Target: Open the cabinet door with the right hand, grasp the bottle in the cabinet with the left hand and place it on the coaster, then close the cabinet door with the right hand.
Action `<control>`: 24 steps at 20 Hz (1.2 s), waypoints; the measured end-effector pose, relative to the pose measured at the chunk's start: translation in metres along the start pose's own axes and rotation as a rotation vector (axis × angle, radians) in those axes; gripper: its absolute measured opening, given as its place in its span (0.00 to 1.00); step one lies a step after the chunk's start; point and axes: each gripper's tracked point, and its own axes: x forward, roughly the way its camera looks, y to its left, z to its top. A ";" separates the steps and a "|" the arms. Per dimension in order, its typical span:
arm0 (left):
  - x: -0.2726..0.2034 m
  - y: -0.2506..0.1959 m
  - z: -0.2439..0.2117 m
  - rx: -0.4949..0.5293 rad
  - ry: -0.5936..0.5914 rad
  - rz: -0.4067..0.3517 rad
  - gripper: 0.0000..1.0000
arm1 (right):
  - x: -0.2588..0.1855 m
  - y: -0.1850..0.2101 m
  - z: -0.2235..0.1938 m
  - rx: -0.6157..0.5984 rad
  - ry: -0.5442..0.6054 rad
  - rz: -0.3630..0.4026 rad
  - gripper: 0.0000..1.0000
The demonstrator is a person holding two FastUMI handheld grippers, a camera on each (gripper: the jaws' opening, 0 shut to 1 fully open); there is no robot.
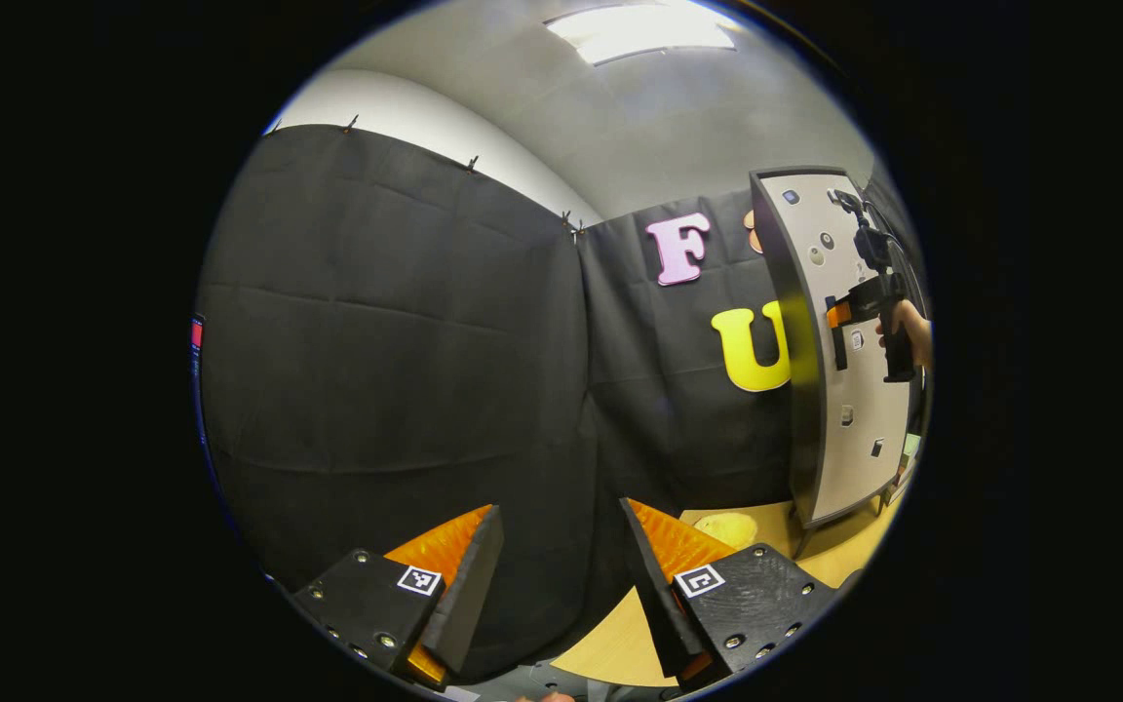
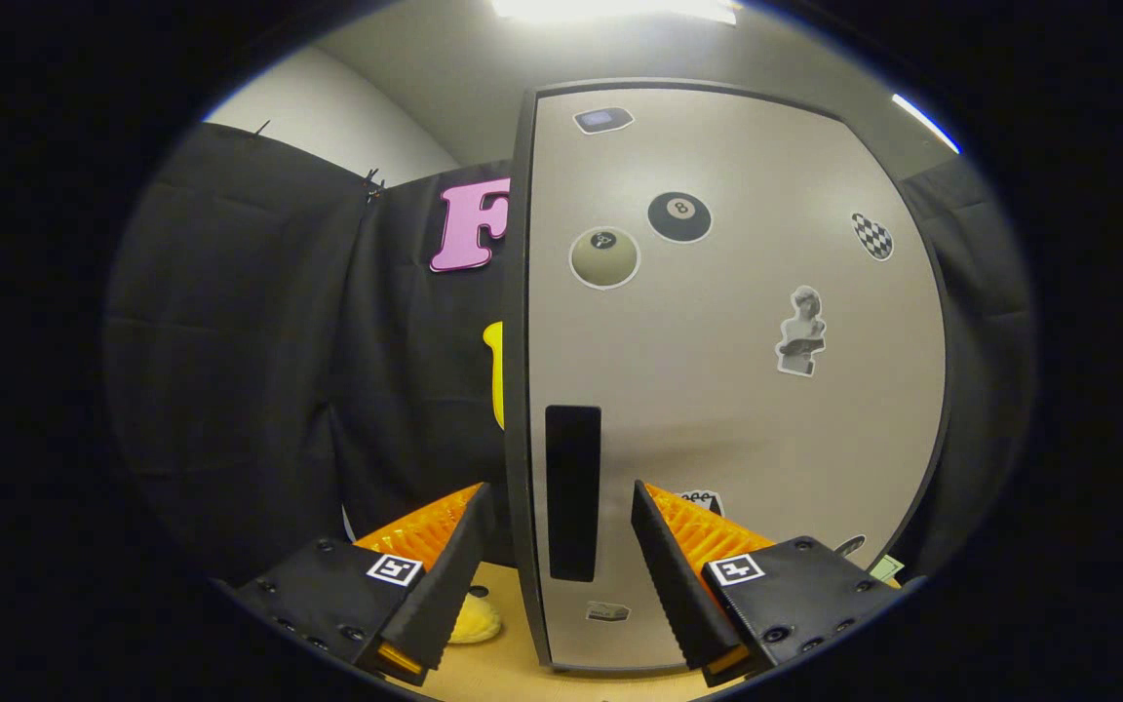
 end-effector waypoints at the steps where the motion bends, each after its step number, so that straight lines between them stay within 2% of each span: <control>1: 0.002 0.004 -0.003 -0.003 0.005 0.007 0.69 | 0.005 0.001 0.000 -0.001 0.003 -0.005 0.91; 3: -0.004 0.020 -0.008 -0.009 0.010 0.019 0.69 | 0.017 -0.003 0.000 -0.011 0.018 -0.027 0.84; 4: -0.007 0.023 -0.010 -0.011 0.014 0.023 0.69 | 0.021 -0.004 -0.002 -0.017 0.036 -0.036 0.72; 5: -0.006 0.023 -0.012 -0.013 0.018 0.025 0.69 | 0.024 -0.004 -0.005 -0.018 0.054 -0.042 0.68; 9: 0.002 0.020 -0.014 -0.024 0.018 0.019 0.69 | 0.036 -0.006 -0.016 -0.002 0.116 -0.064 0.71; 11: 0.002 0.016 -0.013 -0.027 0.016 0.012 0.69 | 0.036 -0.007 -0.015 0.013 0.120 -0.063 0.39; 13: 0.003 0.011 -0.011 -0.031 0.012 0.001 0.69 | 0.036 -0.007 -0.015 -0.001 0.124 -0.062 0.28; 14: 0.002 0.010 -0.010 -0.032 0.007 -0.003 0.69 | 0.029 -0.006 -0.015 -0.001 0.133 -0.059 0.27; 15: 0.002 0.009 -0.007 -0.032 0.002 -0.006 0.69 | 0.032 -0.007 -0.016 -0.012 0.130 -0.051 0.18; 24: 0.003 -0.035 0.013 -0.032 -0.042 -0.086 0.69 | -0.031 -0.006 -0.014 0.012 0.116 0.081 0.18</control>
